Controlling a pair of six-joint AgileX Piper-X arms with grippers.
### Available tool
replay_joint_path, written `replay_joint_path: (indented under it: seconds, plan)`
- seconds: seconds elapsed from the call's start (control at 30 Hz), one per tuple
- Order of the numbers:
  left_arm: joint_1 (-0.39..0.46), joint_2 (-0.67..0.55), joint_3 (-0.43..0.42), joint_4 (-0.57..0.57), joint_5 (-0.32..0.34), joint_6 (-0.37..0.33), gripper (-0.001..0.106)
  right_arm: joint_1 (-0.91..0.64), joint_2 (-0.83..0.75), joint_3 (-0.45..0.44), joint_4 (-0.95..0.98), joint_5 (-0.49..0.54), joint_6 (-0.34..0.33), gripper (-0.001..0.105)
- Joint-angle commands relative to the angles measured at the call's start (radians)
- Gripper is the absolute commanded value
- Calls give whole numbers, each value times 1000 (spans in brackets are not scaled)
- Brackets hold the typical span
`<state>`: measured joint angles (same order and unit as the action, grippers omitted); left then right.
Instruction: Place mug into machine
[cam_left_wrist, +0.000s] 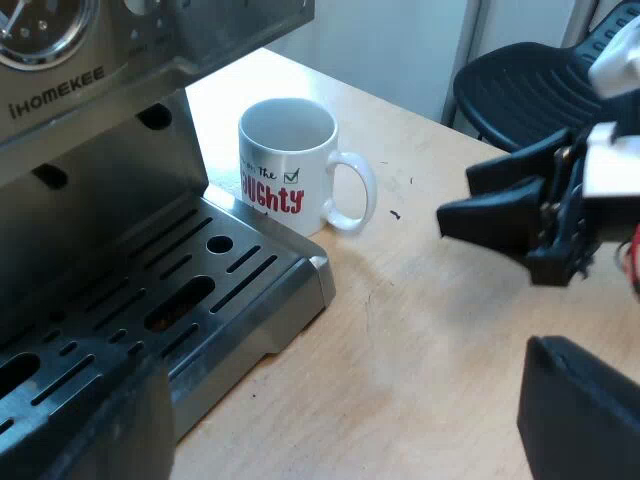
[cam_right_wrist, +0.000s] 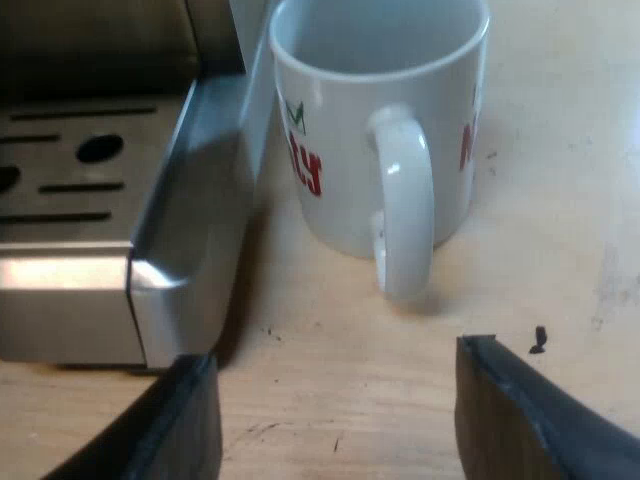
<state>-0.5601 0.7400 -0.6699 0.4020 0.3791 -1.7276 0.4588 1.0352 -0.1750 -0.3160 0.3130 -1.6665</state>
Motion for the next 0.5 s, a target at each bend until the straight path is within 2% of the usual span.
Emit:
replay_joint_path:
  seconds: [0.03, 0.2, 0.5]
  plan:
    - [-4, -7, -9, -19, -9, -19, 71, 0, 55, -3, -99, 10, 2, 54]
    - [-4, -7, -9, -19, -9, -19, 71, 0, 171, -3, -243, 65, 50, 54]
    - [-4, -7, -9, -19, -9, -19, 71, -2, 333, -3, -417, 70, 48, 54]
